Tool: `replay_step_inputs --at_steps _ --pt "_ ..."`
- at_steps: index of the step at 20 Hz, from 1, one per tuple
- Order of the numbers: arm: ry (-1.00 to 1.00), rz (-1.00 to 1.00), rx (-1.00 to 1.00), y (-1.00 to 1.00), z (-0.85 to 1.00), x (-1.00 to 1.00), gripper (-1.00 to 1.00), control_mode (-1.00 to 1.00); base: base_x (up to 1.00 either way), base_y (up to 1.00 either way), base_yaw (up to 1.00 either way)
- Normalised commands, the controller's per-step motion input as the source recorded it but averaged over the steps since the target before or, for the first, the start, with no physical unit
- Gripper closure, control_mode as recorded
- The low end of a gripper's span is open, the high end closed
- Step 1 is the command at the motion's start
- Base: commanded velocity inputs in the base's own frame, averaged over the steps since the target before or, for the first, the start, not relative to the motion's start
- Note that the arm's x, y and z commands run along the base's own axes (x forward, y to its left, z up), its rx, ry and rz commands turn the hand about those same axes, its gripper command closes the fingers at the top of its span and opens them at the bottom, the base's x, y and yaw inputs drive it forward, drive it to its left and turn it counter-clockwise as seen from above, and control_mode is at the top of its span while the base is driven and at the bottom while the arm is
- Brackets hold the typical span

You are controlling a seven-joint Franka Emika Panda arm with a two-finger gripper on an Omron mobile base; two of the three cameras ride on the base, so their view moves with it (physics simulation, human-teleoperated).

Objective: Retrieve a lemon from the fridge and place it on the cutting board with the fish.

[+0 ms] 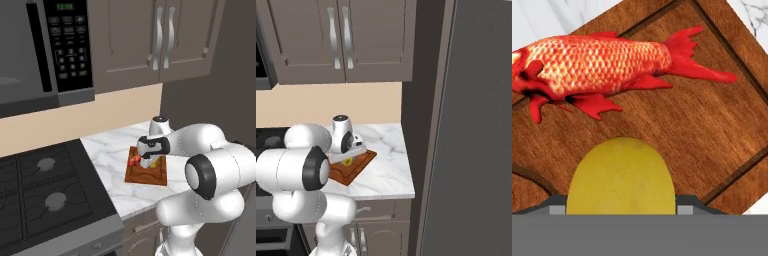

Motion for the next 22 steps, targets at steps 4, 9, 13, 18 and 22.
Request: replay_step_inputs --at_steps 4,9,13,18,22 --pt "0.0 0.0 0.0 0.05 -0.22 0.03 1.0 -1.0 0.0 0.0 0.0" --pt "0.0 0.0 0.02 0.0 -0.2 0.0 1.0 -1.0 0.0 0.0 0.0" --pt "0.0 0.0 0.01 0.0 -0.16 0.0 -1.0 -1.0 0.0 0.0 0.0" --pt "0.0 0.0 0.0 0.0 -0.01 -0.01 -1.0 -1.0 0.0 0.0 0.0" --pt "0.0 -0.03 0.0 0.0 0.06 -0.15 -1.0 -1.0 0.0 0.0 0.0"
